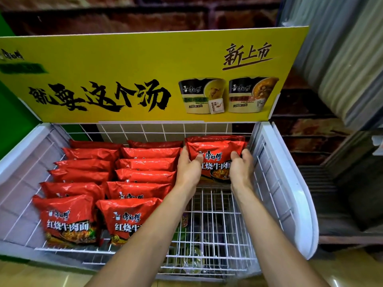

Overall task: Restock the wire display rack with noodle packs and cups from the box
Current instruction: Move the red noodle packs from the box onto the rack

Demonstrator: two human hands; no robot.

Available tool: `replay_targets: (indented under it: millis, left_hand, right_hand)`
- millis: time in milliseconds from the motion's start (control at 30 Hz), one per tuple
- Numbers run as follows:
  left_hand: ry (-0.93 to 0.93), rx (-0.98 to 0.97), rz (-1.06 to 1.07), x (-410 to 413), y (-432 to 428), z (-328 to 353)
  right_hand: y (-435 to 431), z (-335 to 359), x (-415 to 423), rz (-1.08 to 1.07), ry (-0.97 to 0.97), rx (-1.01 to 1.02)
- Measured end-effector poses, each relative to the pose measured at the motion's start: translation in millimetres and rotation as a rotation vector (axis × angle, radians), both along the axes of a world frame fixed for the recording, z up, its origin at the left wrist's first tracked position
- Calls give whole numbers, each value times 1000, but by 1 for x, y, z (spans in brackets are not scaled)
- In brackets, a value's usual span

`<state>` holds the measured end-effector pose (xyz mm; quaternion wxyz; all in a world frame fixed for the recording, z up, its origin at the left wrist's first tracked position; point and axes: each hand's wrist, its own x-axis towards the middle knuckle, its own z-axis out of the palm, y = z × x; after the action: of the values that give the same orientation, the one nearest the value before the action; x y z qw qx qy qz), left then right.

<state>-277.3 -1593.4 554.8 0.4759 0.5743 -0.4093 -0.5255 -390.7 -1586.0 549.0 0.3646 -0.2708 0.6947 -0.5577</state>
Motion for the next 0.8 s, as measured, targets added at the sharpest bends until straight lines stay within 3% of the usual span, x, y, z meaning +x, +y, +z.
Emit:
replay_targets:
  millis: [167,433,633,800]
  left_hand:
    - [-21,-43,10,-2,0,-7]
    - [-225,-102,21,-7,-5,-22]
    - [-150,-55,42,-11,-7,-28]
    - [-145,-95,1,-8,-8,-25]
  right_hand:
    - [-3,-19,-7,-14,54,11]
    - [-1,-28,-14,-33,109,0]
    - [-5,-35,-14,-68,-38,-26]
    - [-5,-39,-16,-82,-16,-29]
